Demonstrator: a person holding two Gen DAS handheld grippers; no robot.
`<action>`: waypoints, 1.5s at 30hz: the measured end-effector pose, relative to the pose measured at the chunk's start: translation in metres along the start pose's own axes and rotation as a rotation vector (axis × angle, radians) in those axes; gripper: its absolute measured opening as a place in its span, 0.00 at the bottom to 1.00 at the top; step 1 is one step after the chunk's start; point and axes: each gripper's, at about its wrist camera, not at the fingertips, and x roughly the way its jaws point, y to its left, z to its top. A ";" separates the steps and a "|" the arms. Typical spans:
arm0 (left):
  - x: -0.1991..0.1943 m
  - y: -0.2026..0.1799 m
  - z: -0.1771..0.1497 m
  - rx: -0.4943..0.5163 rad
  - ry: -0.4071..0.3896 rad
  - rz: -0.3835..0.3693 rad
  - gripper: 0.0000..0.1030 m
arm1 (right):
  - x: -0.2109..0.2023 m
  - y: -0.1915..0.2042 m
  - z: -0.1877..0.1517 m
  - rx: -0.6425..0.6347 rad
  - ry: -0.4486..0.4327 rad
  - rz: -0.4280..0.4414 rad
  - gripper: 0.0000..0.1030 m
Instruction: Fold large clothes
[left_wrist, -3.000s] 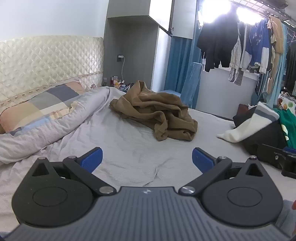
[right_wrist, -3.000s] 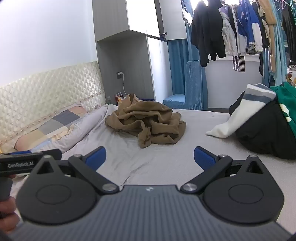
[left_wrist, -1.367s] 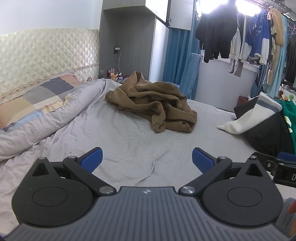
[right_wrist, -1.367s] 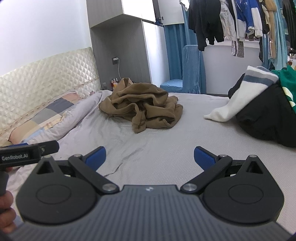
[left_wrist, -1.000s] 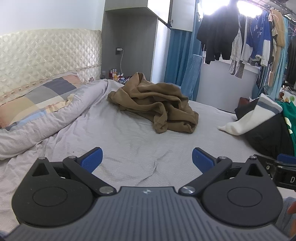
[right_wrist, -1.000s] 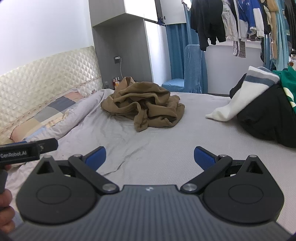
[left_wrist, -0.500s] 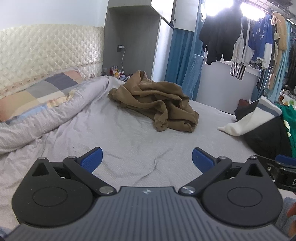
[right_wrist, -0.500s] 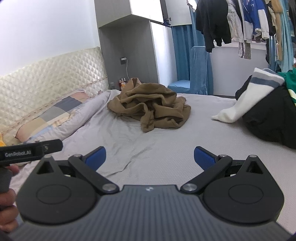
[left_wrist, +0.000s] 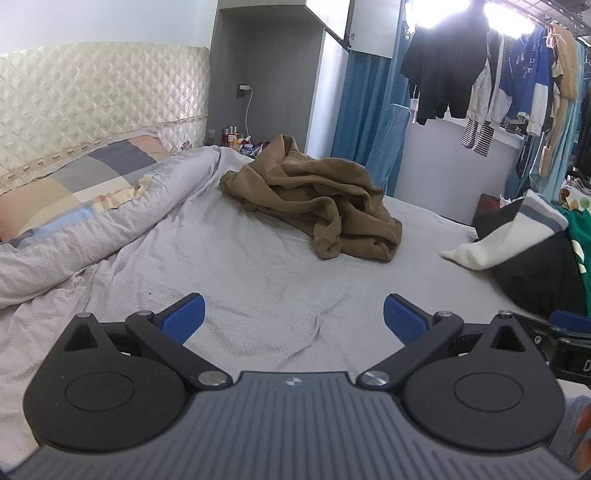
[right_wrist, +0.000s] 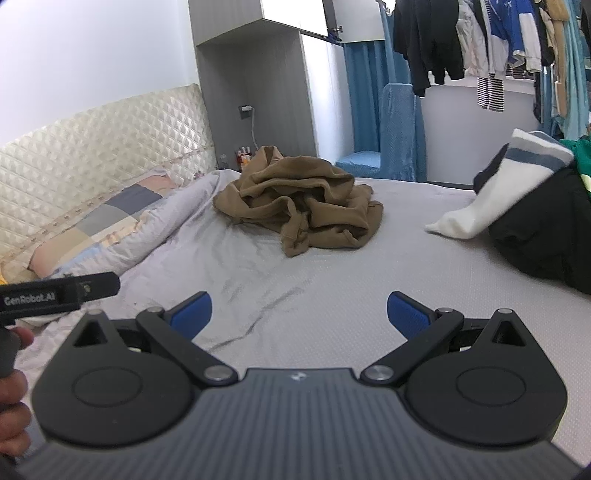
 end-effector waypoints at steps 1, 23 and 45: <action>0.004 0.000 0.002 0.004 0.003 0.005 1.00 | 0.002 0.001 0.002 0.000 0.000 0.010 1.00; 0.172 0.023 0.086 -0.009 0.035 -0.043 1.00 | 0.140 0.003 0.076 -0.013 0.113 0.057 1.00; 0.460 0.067 0.146 -0.112 0.054 -0.065 1.00 | 0.405 -0.029 0.142 0.388 0.093 0.177 0.98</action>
